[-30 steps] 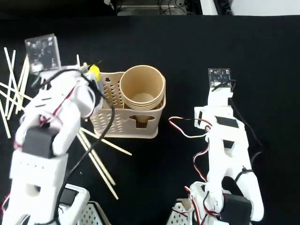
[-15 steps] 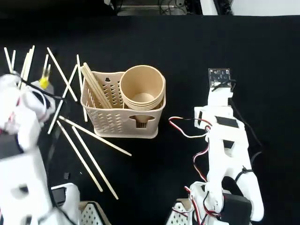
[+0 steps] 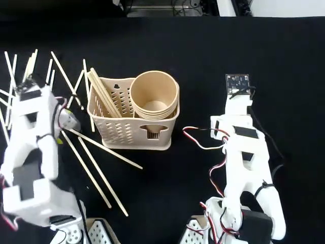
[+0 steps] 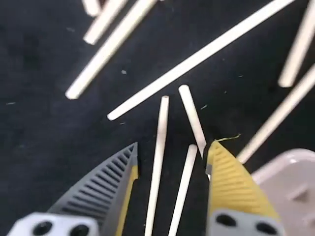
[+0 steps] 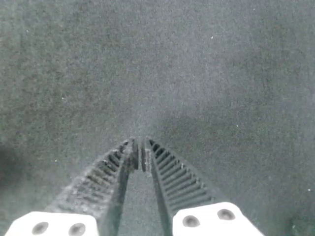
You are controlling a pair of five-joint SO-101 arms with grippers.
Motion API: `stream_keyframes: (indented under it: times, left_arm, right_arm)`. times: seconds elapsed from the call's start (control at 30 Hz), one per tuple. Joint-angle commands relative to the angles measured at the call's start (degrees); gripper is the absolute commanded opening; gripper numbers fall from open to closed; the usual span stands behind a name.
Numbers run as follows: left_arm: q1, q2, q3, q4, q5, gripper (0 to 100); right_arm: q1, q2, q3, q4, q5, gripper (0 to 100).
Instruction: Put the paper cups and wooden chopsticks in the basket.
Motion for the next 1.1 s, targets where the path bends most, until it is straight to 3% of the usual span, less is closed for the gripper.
stream_keyframes:
  times: [0.0, 0.2, 0.4, 0.57, 1.07]
  left_arm:
    - [2.8, 7.9, -6.0, -1.0, 3.1, 23]
    - [2.4, 15.5, -9.0, -1.0, 3.3, 23]
    - [3.0, 15.8, -10.9, -1.3, 2.2, 3]
    - [3.6, 15.8, -13.8, -0.1, 1.5, 3]
    - [6.1, 12.7, -38.5, 20.0, -1.9, 3]
  right_arm:
    - [-0.8, -1.6, -0.3, -1.0, 0.6, 3.5]
    - [-0.8, -1.6, -0.3, -1.0, 0.6, 3.5]
    - [-0.8, -1.6, -0.3, -1.0, 0.6, 3.5]
    - [-0.8, -1.6, -0.3, -1.0, 0.6, 3.5]
    - [-0.8, -1.6, -0.3, -1.0, 0.6, 3.5]
